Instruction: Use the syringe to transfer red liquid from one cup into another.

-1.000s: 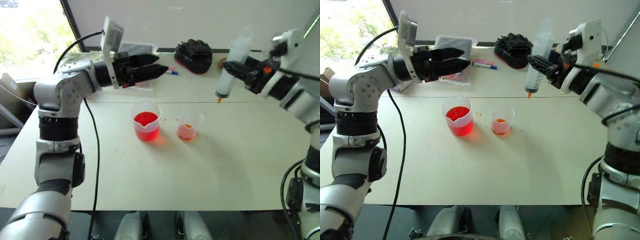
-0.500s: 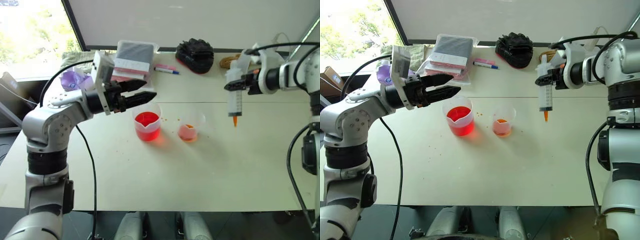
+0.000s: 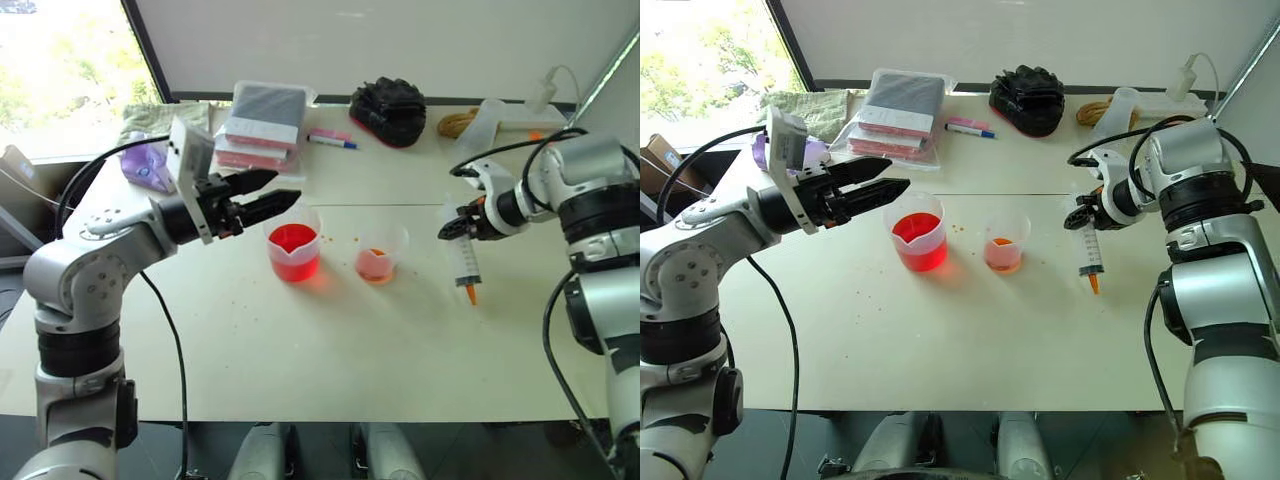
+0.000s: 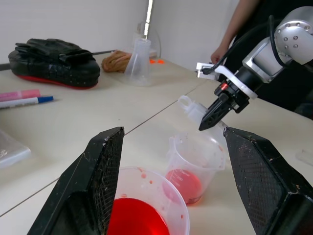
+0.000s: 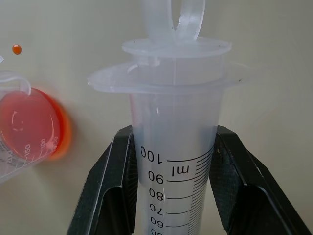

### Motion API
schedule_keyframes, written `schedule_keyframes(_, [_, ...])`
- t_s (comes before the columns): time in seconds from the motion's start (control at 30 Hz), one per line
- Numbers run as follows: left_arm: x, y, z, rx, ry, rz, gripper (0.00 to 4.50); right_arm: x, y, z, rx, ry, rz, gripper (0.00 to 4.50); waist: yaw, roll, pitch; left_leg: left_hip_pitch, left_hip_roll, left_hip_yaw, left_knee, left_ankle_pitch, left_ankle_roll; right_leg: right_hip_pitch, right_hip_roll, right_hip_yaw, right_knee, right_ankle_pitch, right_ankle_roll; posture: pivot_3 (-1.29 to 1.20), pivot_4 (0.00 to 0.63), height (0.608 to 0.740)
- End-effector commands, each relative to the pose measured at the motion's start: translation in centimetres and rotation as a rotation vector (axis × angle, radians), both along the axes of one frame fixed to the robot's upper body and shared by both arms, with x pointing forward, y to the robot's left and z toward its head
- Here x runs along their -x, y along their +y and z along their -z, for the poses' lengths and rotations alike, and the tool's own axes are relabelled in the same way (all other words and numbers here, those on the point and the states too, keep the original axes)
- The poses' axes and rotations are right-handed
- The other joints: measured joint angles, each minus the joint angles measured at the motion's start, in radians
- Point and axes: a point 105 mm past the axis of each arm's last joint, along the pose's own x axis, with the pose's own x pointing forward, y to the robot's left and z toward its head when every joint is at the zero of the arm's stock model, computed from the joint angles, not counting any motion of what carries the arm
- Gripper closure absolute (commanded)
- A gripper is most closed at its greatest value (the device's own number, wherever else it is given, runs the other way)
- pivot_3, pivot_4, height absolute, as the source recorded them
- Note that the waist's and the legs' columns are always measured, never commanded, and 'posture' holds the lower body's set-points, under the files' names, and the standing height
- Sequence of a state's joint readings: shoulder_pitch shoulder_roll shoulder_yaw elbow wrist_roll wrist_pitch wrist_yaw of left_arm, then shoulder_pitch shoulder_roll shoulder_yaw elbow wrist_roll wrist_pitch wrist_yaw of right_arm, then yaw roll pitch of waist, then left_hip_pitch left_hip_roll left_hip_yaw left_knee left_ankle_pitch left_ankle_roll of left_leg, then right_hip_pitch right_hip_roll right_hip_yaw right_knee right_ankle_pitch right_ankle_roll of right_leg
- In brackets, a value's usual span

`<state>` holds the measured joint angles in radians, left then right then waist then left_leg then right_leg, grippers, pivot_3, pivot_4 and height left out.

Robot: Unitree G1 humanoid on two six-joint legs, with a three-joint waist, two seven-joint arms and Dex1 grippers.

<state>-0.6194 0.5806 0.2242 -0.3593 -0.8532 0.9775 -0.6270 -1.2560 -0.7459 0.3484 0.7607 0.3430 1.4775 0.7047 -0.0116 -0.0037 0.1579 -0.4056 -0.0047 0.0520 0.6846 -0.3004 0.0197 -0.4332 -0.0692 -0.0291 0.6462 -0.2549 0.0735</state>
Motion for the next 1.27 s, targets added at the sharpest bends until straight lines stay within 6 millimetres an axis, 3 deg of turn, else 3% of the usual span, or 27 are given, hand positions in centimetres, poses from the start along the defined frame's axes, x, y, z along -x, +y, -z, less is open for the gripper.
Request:
schedule_keyframes(0.03, [0.7,0.2,-1.0,0.007,-0.047,-0.005,1.13,-0.3,-0.2,-0.4,0.010,-0.020,0.010,3.05,0.000,0.000,0.000,0.000,0.000,0.000,0.000,0.000,-0.001,0.000,0.000,0.000,0.000,0.000,0.000,0.00,0.150,0.740])
schedule_keyframes(0.07, [0.7,0.2,-1.1,0.022,-0.049,-0.007,1.13,-0.3,0.0,0.0,0.014,-0.014,0.003,3.05,-0.001,0.000,0.000,0.000,0.000,0.000,0.000,0.001,-0.001,0.000,0.000,0.000,0.000,0.000,0.000,0.00,0.150,0.740])
schedule_keyframes(0.1, [0.7,0.1,-1.2,0.031,-0.048,-0.011,1.10,-0.3,0.1,0.3,0.017,-0.008,-0.001,1.99,0.000,0.000,0.000,0.000,0.000,0.000,0.000,0.001,-0.002,0.000,0.000,0.000,0.000,0.000,0.000,0.00,0.150,0.740])
schedule_keyframes(0.13, [0.7,0.1,-1.3,0.037,-0.047,-0.014,1.10,-0.4,0.2,0.7,0.020,-0.003,-0.003,1.70,0.000,0.000,0.000,0.000,0.000,0.000,0.000,0.002,-0.003,0.000,0.000,0.000,0.000,0.000,0.000,0.00,0.150,0.740])
schedule_keyframes(0.23, [0.7,0.1,-1.1,0.028,-0.040,-0.020,1.10,-0.5,0.4,1.1,0.018,0.002,-0.006,0.15,-0.001,0.000,0.000,0.000,0.000,0.000,0.000,0.002,-0.003,0.000,0.000,0.000,0.000,0.000,0.000,0.00,0.150,0.740])
schedule_keyframes(0.27, [0.7,0.2,-1.1,0.025,-0.037,-0.022,1.10,-0.5,0.4,1.2,0.017,0.001,-0.006,0.06,-0.001,0.000,0.000,0.000,0.000,0.000,0.000,0.002,-0.004,0.000,0.000,0.000,0.000,0.000,0.000,0.00,0.150,0.740])
schedule_keyframes(0.43, [0.7,0.5,-1.3,0.077,-0.046,-0.041,1.10,-0.6,0.3,0.3,0.011,-0.040,-0.031,0.06,-0.001,0.000,0.000,0.000,0.000,0.000,0.000,0.002,-0.004,0.000,0.000,0.000,0.000,0.000,0.000,0.00,0.150,0.740])
schedule_keyframes(0.5, [1.0,0.6,-0.7,0.044,-0.022,-0.040,1.10,-0.7,0.4,-0.9,0.016,-0.112,-0.084,0.06,0.000,0.000,0.000,0.000,0.000,0.000,0.000,0.002,-0.004,0.000,0.000,0.000,0.000,0.000,0.000,0.00,0.150,0.740])
schedule_keyframes(0.57, [1.2,0.9,-0.3,0.038,-0.020,-0.056,1.10,-0.6,0.1,-3.2,0.021,-0.252,-0.155,0.06,0.003,0.000,0.000,0.000,0.000,0.000,0.000,0.002,-0.003,0.000,0.000,0.000,0.000,0.000,0.000,0.00,0.150,0.740])
schedule_keyframes(0.7, [1.7,1.5,-0.1,-0.001,-0.047,-0.062,1.10,1.1,0.8,-7.0,0.010,-0.475,-0.367,0.06,0.004,0.000,0.000,-0.001,-0.001,-0.001,0.000,-0.001,0.001,0.000,-0.001,-0.001,-0.001,0.000,0.000,0.00,0.150,0.740])
schedule_keyframes(0.87, [2.7,2.8,0.5,-0.144,-0.062,-0.028,1.10,4.8,1.3,-10.0,0.058,-0.698,-0.699,0.06,0.000,0.000,0.000,0.001,0.000,0.000,-0.001,-0.001,0.001,0.000,-0.001,-0.001,-0.001,0.000,0.000,0.00,0.150,0.740])
schedule_keyframes(0.97, [3.4,4.4,1.1,-0.254,-0.083,0.008,1.10,7.7,0.1,-9.4,0.183,-0.698,-0.965,0.06,0.002,0.000,0.000,0.001,0.000,0.000,-0.001,-0.001,0.001,0.001,0.000,-0.001,-0.002,0.000,0.000,0.00,0.150,0.740])
schedule_keyframes(1.03, [3.8,5.7,1.4,-0.332,-0.045,0.036,1.10,9.0,-0.8,-9.0,0.221,-0.639,-1.053,0.06,0.000,0.000,0.000,0.003,0.000,0.000,-0.001,-0.001,0.001,0.002,0.000,-0.001,-0.003,0.000,0.000,0.00,0.150,0.740])
schedule_keyframes(1.27, [3.9,8.0,1.1,-0.466,-0.010,0.086,1.10,9.3,-1.1,-9.5,0.242,-0.657,-1.137,0.06,-0.004,0.001,0.001,0.011,0.000,0.001,-0.003,-0.001,0.002,0.008,-0.001,0.000,-0.002,-0.002,-0.004,0.00,0.150,0.740])
